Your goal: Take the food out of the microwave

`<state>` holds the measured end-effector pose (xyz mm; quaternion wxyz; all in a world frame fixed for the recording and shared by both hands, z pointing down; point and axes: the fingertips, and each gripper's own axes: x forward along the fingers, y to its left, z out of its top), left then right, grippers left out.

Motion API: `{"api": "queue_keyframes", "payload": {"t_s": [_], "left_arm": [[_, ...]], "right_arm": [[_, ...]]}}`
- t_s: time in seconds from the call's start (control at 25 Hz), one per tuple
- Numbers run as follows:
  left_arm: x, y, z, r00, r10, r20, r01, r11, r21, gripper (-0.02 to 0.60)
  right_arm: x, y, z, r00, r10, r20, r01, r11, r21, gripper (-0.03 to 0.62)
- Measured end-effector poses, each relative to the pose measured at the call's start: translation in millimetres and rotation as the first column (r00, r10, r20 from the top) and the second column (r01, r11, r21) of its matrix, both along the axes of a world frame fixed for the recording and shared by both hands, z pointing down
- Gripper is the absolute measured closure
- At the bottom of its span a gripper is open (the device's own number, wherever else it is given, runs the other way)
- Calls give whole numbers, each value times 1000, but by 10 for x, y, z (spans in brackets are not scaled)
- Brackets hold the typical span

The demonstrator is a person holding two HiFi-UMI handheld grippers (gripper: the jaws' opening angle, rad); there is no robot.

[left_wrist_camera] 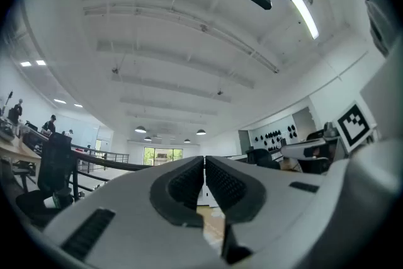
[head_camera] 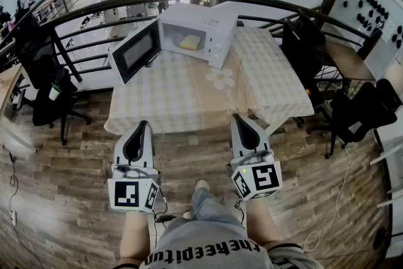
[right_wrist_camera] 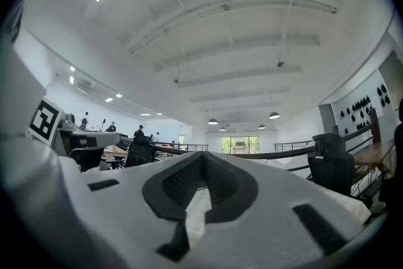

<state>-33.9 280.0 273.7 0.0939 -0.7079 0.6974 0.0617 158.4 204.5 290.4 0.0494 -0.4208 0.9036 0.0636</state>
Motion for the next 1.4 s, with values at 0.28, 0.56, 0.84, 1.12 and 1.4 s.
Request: {"api": "queue_keyframes", "payload": {"t_s": [0.28, 0.56, 0.84, 1.12, 1.4], "left_arm": [[112, 110, 1, 1000, 11, -1, -11, 1000, 2, 571], [88, 133, -35, 1000, 7, -3, -7, 1000, 5, 571], [152, 97, -26, 1000, 24, 1, -24, 1000, 17, 571], [129, -196, 62, 1000, 22, 13, -22, 1000, -7, 571], [64, -899, 50, 1000, 22, 11, -22, 1000, -5, 571]], "right_arm": [[57, 121, -12, 1000, -7, 3, 7, 1000, 4, 589], [27, 139, -29, 1000, -14, 2, 14, 1000, 2, 589], [27, 110, -16, 1000, -15, 11, 15, 1000, 14, 589], [33, -233, 54, 999, -14, 53, 14, 1000, -11, 589], [-96, -902, 67, 998, -42, 44, 42, 999, -11, 589]]}}
